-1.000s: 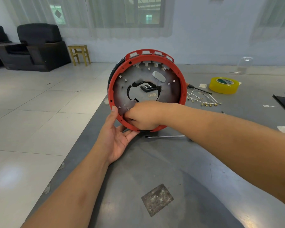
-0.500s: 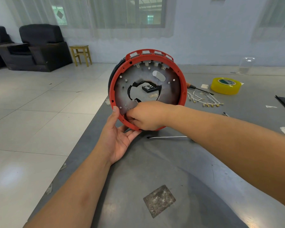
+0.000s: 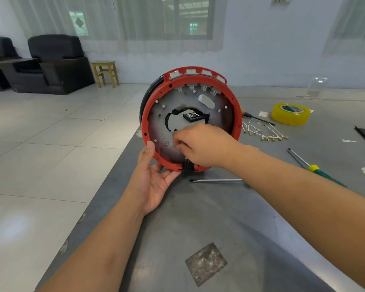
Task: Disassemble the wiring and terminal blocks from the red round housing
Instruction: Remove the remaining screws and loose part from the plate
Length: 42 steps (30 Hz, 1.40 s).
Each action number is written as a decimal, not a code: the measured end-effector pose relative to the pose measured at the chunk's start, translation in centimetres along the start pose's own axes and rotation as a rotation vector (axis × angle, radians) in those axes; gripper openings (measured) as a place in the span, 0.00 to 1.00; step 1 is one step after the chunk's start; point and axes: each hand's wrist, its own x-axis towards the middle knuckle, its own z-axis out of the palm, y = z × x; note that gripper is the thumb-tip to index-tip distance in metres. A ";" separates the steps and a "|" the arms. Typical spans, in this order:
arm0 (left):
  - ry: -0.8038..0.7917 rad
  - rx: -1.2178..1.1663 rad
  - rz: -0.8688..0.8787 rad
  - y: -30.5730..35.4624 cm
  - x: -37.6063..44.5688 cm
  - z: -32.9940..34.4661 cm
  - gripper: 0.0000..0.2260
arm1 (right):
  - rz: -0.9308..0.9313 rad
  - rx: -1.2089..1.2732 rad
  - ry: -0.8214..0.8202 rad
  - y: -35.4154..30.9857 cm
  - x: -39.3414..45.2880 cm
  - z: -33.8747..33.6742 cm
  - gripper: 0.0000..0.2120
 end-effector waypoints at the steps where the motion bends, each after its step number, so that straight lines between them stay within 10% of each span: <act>1: 0.002 0.005 0.002 0.0 0.0 0.0 0.28 | 0.003 0.004 0.007 0.1 -0.4 0.3 0.08; 28: -0.031 0.043 -0.026 -0.2 0.2 -0.4 0.26 | -0.178 -0.342 -0.214 -2.5 1.4 0.0 0.08; 42: -0.021 0.011 -0.047 -0.1 0.3 -0.3 0.25 | 0.057 0.186 0.278 -1.4 0.7 1.7 0.06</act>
